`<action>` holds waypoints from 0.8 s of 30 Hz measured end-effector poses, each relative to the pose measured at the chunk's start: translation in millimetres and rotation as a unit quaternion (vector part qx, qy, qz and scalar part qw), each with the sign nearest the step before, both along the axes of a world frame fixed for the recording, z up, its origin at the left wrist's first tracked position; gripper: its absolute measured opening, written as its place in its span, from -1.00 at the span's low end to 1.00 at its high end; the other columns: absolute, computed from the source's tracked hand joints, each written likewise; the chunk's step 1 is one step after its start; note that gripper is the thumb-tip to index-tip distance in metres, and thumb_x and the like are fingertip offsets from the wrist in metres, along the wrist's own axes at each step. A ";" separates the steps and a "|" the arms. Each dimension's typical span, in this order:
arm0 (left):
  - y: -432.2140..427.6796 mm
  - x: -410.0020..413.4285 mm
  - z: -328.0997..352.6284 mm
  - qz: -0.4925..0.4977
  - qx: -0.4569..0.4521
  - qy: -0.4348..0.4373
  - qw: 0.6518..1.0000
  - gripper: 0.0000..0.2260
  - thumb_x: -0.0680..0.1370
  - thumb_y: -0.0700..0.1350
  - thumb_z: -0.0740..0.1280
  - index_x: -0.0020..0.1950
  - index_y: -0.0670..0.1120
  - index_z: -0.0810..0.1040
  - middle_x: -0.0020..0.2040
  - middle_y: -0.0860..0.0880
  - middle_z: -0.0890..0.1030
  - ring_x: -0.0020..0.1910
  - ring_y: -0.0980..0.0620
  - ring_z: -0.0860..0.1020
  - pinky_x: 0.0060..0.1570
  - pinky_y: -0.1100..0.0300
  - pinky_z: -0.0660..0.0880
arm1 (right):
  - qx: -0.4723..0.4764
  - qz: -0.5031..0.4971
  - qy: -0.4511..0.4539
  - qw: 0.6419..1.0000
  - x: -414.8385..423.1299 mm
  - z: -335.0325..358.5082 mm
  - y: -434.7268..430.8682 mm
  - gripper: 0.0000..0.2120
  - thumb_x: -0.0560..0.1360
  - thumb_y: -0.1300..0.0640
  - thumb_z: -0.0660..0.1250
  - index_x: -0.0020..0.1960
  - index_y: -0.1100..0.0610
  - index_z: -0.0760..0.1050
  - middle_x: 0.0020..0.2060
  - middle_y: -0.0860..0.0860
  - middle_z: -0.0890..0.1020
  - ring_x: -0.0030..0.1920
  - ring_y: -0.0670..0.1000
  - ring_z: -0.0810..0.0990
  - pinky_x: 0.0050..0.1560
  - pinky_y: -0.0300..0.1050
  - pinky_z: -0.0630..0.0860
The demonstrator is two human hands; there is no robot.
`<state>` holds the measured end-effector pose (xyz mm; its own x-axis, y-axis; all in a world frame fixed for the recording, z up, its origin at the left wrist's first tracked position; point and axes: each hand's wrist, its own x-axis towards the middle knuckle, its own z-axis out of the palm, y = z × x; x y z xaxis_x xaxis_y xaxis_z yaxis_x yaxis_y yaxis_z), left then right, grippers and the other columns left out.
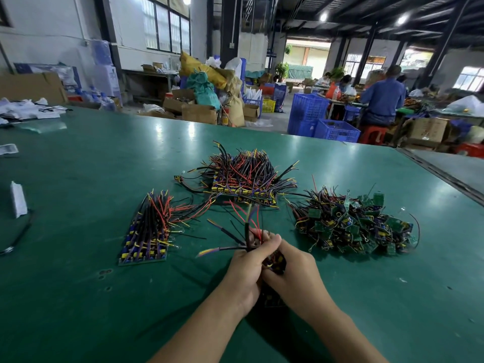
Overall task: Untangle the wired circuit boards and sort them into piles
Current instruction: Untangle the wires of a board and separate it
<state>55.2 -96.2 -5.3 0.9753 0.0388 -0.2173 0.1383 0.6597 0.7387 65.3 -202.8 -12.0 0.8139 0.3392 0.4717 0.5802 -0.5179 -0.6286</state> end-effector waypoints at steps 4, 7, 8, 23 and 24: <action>1.5 -1.2 1.3 -0.016 -0.070 -0.020 0.997 -0.81 0.31 -0.10 0.46 -0.11 -0.10 0.62 -0.17 -0.05 0.64 -0.15 0.00 0.65 -0.13 0.13 0.60 | -0.008 0.013 -0.002 1.000 -1.7 3.2 1.0 -0.61 0.33 0.21 0.41 0.11 -0.11 0.60 -0.23 -0.44 0.56 -0.15 -0.25 0.56 -0.19 -0.44 0.38; 3.5 -4.4 2.7 -0.077 -0.087 -0.048 0.992 -0.85 0.39 -0.05 0.41 -0.11 -0.07 0.61 -0.10 -0.06 0.61 -0.03 -0.03 0.60 0.04 0.08 0.55 | 0.010 0.023 -0.022 0.999 -2.3 5.6 -1.6 -0.58 0.36 0.14 0.43 0.17 -0.16 0.58 -0.05 -0.36 0.58 0.03 -0.20 0.55 0.02 -0.38 0.43; 4.0 -5.0 3.1 -0.091 -0.083 -0.056 0.991 -0.85 0.41 -0.04 0.39 -0.08 -0.07 0.59 -0.06 -0.07 0.59 0.02 -0.04 0.58 0.09 0.06 0.52 | 0.020 0.024 -0.023 0.999 -2.7 6.4 -1.7 -0.58 0.37 0.13 0.45 0.19 -0.15 0.57 0.01 -0.29 0.59 0.08 -0.17 0.55 0.08 -0.34 0.44; 24.2 7.9 -0.5 -0.050 -0.125 -0.050 0.990 -0.79 0.40 0.03 0.38 -0.22 -0.12 0.58 -0.09 -0.05 0.68 -0.16 -0.06 0.67 -0.08 0.02 0.61 | 0.090 0.137 0.189 0.968 -3.3 22.4 2.3 -0.39 0.35 0.30 0.37 0.25 -0.26 0.48 -0.12 -0.01 0.70 -0.16 -0.09 0.59 -0.08 -0.15 0.52; 23.6 8.5 -0.9 -0.042 -0.111 -0.055 0.991 -0.79 0.40 0.05 0.38 -0.23 -0.10 0.57 -0.12 -0.03 0.67 -0.20 -0.03 0.66 -0.07 0.02 0.60 | 0.094 0.141 0.193 0.966 -2.6 22.7 2.6 -0.39 0.36 0.31 0.36 0.25 -0.26 0.51 -0.13 0.00 0.71 -0.19 -0.09 0.58 -0.11 -0.15 0.51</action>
<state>63.7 -72.7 -6.2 0.9912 -0.0812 -0.1042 0.1274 0.7967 0.5908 62.7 -200.2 10.7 0.8289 0.5115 0.2265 0.3855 -0.2289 -0.8938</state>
